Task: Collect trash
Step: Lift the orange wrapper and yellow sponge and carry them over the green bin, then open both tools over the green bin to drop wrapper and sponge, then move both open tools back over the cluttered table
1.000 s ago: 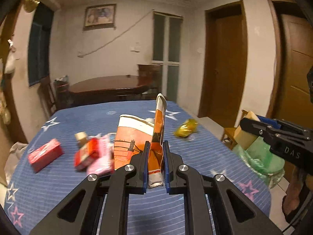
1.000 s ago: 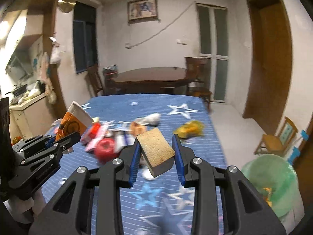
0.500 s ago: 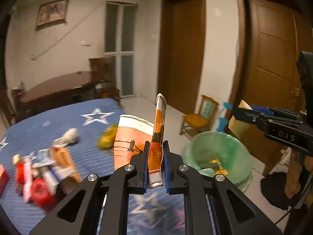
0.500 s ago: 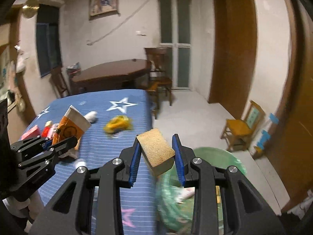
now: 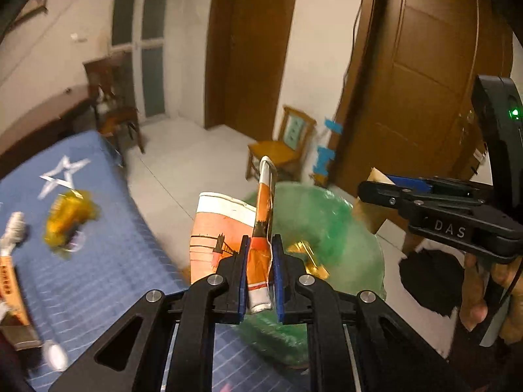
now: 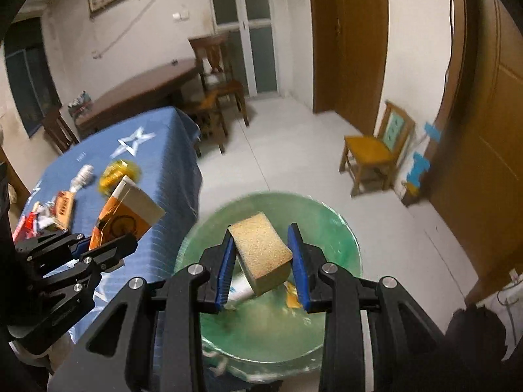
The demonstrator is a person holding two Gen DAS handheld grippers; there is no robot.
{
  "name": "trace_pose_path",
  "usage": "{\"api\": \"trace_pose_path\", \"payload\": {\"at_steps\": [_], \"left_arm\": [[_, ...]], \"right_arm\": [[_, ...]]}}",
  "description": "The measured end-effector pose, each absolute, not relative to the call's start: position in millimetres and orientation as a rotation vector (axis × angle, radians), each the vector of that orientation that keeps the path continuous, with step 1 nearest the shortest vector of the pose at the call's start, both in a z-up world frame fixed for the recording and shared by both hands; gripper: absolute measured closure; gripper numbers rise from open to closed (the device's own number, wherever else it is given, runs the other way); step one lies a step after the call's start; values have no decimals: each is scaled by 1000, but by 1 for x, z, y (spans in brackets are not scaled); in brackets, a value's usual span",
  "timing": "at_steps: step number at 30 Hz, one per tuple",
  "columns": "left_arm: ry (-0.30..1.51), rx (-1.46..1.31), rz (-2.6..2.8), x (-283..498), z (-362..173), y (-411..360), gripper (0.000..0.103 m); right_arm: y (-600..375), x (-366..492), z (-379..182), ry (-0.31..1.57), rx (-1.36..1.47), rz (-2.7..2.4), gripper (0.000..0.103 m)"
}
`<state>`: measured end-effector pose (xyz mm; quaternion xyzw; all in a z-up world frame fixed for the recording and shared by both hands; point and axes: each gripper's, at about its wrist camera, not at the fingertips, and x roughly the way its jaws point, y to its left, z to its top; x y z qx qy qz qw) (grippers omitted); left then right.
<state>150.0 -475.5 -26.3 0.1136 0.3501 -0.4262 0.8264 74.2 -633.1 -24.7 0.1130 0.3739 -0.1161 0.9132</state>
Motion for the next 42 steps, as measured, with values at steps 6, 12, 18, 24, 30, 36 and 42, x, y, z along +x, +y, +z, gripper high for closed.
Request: {"api": "trace_pose_path", "payload": {"at_steps": [6,12,18,24,30,36,42], "left_arm": [[841,267,-931,166,-68,-515,89],[902,279,-941,176,-100,-542,89],[911,294,-941,178,-118,-556,89],[916,291,-929,182,-123,-557,72],[896,274,-905,185,-108,-537,55],[879,271,-897,179,-100,-510,49],[825,276,-898,161,-81,-457,42]], "right_arm": [[-664,79,-56,843,291,-242,73],[-681,83,-79,891,316,-236,73],[-686,83,-89,901,327,-229,73],[-689,83,-89,895,320,-225,69],[-696,74,-85,856,356,-232,46],[-687,57,-74,800,372,-219,44],[-643,23,-49,662,302,-184,32]]}}
